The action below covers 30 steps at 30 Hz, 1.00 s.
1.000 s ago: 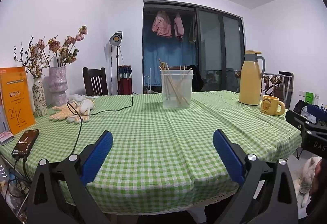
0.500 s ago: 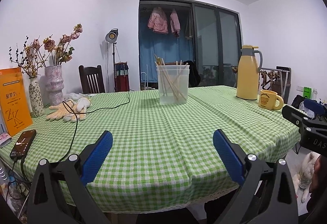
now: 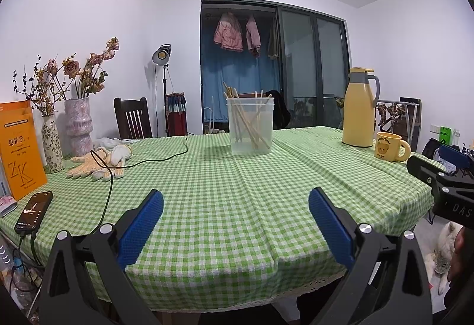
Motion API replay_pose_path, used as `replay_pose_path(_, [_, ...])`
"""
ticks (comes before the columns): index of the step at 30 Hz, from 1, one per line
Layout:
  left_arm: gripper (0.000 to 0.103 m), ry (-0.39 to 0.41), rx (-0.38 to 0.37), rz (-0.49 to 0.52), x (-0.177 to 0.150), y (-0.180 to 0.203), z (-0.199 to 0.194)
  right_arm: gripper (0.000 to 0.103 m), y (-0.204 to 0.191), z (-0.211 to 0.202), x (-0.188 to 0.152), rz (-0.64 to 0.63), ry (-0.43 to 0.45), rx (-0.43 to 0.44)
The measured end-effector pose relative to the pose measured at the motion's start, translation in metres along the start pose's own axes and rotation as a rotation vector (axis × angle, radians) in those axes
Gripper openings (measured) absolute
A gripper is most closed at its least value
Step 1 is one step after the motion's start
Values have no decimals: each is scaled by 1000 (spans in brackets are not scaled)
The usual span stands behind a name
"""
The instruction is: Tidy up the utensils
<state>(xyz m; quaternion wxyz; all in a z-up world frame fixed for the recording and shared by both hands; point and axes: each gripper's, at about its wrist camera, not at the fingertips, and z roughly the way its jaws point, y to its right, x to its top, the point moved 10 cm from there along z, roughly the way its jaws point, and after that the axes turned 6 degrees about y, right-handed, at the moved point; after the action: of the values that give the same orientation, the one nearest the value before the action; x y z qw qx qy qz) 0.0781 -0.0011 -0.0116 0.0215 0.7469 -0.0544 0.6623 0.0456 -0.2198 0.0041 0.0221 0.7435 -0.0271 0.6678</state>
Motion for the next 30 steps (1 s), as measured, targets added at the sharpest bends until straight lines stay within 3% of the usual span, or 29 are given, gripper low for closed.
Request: replay_pose_path(30, [95,-7,4,-6,-1,-3,-1,93,-2,4,-5,-7,-26,11])
